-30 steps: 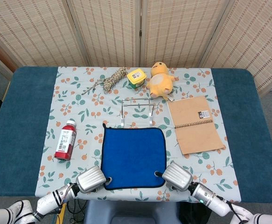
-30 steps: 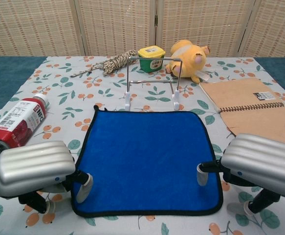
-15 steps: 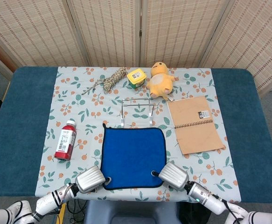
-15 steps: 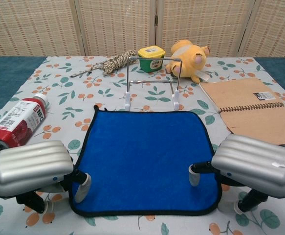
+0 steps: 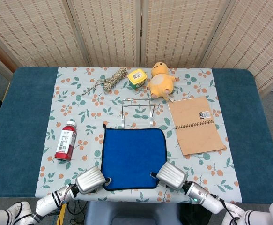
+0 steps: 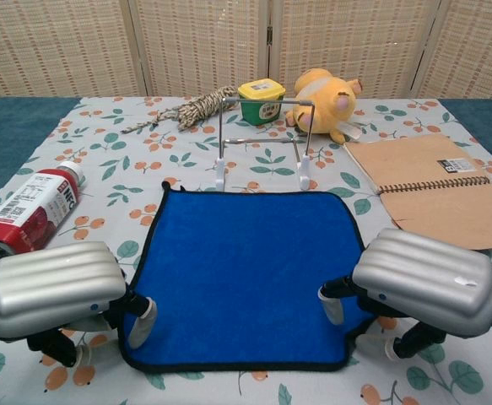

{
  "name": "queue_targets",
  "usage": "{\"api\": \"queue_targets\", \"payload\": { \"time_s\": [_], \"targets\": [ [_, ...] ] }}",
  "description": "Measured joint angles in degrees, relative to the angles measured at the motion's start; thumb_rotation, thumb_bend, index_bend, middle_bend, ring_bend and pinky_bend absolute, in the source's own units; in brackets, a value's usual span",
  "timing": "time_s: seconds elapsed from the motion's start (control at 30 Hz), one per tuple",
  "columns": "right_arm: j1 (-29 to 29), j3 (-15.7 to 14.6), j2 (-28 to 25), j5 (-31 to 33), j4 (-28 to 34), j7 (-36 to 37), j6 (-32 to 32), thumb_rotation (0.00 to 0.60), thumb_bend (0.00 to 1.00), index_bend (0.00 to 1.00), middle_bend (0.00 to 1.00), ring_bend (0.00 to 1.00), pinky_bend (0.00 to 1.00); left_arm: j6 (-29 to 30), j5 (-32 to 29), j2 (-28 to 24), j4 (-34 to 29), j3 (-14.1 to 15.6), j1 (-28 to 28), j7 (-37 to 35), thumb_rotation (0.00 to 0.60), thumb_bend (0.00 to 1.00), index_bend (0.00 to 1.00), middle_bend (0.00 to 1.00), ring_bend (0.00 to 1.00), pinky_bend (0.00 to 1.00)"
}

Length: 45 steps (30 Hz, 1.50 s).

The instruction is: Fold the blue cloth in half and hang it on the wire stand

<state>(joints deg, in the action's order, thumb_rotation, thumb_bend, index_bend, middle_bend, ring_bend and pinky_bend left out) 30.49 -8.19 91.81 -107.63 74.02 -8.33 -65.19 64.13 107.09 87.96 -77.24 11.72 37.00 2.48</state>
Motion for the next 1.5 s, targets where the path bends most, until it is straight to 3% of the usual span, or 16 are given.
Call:
{"api": "queue_targets", "payload": {
  "time_s": [0.43,0.73,1.5],
  "targets": [
    [0.49,-0.21,0.64,1.12,-0.52,0.4,0.27,0.6,0.4,0.64,0.97,0.91,0.97,-0.04,-0.59,-0.25,-0.13,-0.39,0.43,-2.22,0.6,0.43,0.52,1.0,0.95,1.0],
    [0.33,0.87,-0.22,1.7,1.51,0.69,-2.16,0.6,0.41,0.65,0.98,0.92,0.98,0.36,-1.91,-1.07,-1.09,-2.42,1.64,-6.11,0.6,0.43,0.53,1.0,0.95,1.0],
    [0.58,11.18,0.33,12.3,2.75,-2.07,-3.97,0.6,0.41,0.65,0.98,0.92,0.98,-6.17,-14.55,-2.25,-0.93,-13.06,7.0,-12.2,0.6,0.43,0.53,1.0,0.95,1.0]
  ]
}}
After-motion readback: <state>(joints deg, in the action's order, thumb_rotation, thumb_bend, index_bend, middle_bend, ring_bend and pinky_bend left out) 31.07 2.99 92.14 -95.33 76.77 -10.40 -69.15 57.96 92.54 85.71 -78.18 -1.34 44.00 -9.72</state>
